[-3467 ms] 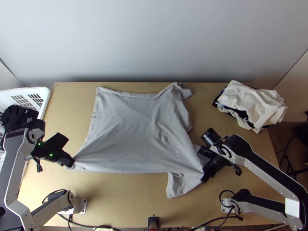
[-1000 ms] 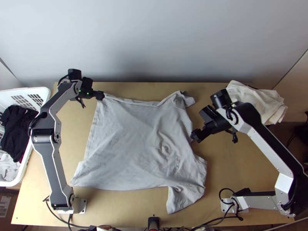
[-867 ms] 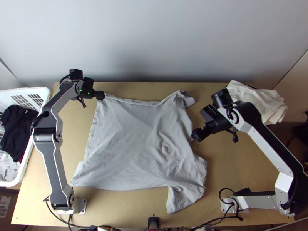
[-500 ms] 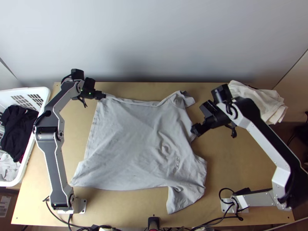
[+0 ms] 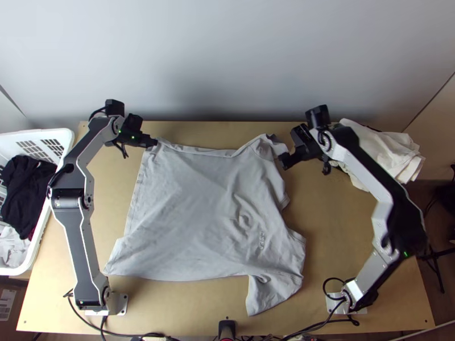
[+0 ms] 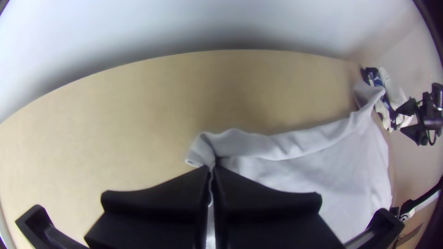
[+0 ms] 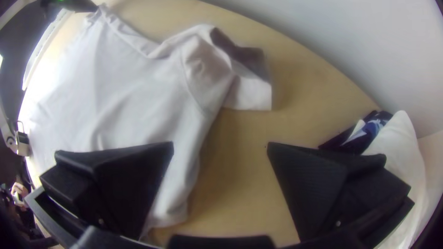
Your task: Fold the t-shirt
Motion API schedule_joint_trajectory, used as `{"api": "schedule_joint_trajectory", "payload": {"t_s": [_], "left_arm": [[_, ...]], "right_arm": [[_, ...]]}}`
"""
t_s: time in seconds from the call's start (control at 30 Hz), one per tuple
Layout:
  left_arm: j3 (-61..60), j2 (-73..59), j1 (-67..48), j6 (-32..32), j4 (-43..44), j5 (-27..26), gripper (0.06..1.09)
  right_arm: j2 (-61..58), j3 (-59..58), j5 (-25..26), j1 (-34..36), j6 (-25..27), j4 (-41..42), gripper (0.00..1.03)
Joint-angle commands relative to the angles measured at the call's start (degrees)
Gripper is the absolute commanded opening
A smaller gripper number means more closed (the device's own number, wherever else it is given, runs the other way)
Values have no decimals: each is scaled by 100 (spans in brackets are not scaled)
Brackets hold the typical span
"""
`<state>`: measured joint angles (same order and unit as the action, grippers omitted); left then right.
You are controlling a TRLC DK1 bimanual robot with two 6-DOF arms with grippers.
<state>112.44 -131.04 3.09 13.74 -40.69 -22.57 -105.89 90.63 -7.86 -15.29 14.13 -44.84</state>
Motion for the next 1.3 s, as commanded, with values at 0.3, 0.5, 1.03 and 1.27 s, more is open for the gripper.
{"api": "schedule_joint_trajectory", "payload": {"t_s": [0.3, 0.5, 1.03, 1.27], "left_arm": [[14, 395, -10, -3, -396, -37, 9], [14, 448, -19, -29, -431, -37, 9], [243, 439, -2, -99, -440, -28, 9], [507, 457, 139, -257, -423, -28, 9]], "right_arm": [[-2191, 1299, 443, 342, 310, 1039, 87], [-2472, 1686, 434, 246, 327, 1056, 76], [-2296, 1923, 434, 131, 477, 845, 3], [-2068, 2565, 540, 61, 397, 924, 3]]}}
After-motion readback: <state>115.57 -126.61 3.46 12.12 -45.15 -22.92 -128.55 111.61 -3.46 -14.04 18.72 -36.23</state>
